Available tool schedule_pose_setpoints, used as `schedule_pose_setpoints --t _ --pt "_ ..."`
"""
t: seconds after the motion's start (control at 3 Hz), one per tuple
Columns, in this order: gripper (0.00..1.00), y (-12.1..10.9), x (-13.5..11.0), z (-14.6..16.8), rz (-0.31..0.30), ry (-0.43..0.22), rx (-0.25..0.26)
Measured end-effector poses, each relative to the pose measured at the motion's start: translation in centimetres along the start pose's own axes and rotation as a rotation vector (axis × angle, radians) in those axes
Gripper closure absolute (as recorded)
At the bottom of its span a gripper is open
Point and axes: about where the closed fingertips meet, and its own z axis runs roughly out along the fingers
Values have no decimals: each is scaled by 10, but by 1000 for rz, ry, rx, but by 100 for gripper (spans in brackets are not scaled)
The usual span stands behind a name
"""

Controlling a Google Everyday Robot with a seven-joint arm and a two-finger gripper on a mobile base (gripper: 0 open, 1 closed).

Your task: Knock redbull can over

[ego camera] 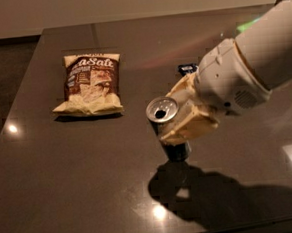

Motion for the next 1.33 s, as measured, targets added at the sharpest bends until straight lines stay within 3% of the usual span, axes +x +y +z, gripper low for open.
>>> schedule_pose_setpoints --t 0.67,1.0,1.33 --pt "100 -44 12 -2 -41 300 19" --pt "84 -58 29 2 -47 415 18" --pt "60 -67 42 6 -52 489 9"
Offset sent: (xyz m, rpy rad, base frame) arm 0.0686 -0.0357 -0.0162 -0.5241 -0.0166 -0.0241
